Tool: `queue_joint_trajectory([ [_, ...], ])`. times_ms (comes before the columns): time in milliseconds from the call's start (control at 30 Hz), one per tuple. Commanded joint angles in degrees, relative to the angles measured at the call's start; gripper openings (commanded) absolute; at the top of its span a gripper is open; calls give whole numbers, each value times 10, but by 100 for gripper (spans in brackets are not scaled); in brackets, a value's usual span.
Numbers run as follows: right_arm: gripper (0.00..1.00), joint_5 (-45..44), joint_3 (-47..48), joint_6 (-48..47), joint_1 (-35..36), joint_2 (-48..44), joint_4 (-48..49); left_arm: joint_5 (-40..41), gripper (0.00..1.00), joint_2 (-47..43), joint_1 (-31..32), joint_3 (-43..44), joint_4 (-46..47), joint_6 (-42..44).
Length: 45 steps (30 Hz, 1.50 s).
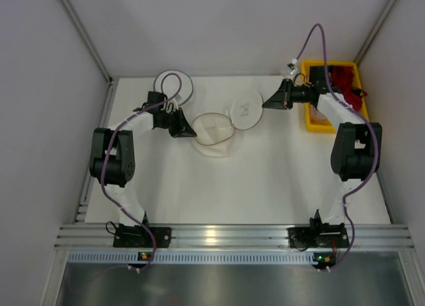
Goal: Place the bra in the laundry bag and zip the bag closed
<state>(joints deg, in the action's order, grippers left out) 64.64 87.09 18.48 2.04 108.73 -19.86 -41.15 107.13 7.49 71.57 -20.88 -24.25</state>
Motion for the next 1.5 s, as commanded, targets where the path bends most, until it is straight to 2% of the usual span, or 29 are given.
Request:
queue_joint_trajectory([
  [0,0,12,-7,-12,6,2,34,-19,0,-1,-9,21,4,41],
  [133,0,7,-23,-7,18,33,54,-5,0,11,-15,29,2,66],
  [233,8,-12,-19,-13,26,59,55,2,0,26,-15,45,-2,77],
  [333,25,-49,5,-43,29,77,25,6,0,47,-15,69,-15,87],
  [433,26,-94,37,-85,29,91,-18,34,0,52,-15,78,-15,94],
  [467,33,-105,46,-92,29,94,-25,39,2,54,-15,81,-15,98],
  [533,38,-130,68,-114,28,99,-48,53,6,55,-16,88,-16,101],
  [567,44,-136,74,-118,29,98,-55,59,8,53,-17,91,-15,102],
  [633,52,-152,92,-146,28,92,-91,75,13,44,-23,99,-19,106],
  [667,60,-155,98,-157,28,88,-106,77,16,42,-26,105,-30,117],
  [700,63,-165,104,-178,28,77,-119,75,18,39,-28,110,-39,124],
  [767,78,-174,112,-202,28,59,-151,56,30,25,-35,128,-58,154],
  [867,96,-195,108,-225,25,9,-172,46,46,-16,-36,133,-88,181],
  [900,98,-208,108,-230,22,-16,-178,47,58,-31,-37,130,-92,197],
  [967,100,-216,113,-233,12,-39,-195,61,74,-78,-36,123,-91,221],
  [1000,99,-226,115,-233,6,-49,-200,66,85,-95,-36,120,-92,231],
  [1100,99,-250,123,-233,-26,-96,-215,94,98,-153,-36,124,-90,276],
  [1300,99,-279,127,-238,-151,-128,-234,175,98,-213,-36,163,-91,309],
  [1367,90,-290,140,-251,-180,-116,-248,178,98,-223,-36,163,-91,310],
  [1467,83,-322,178,-274,-227,-78,-273,181,98,-235,-36,155,-91,295],
])
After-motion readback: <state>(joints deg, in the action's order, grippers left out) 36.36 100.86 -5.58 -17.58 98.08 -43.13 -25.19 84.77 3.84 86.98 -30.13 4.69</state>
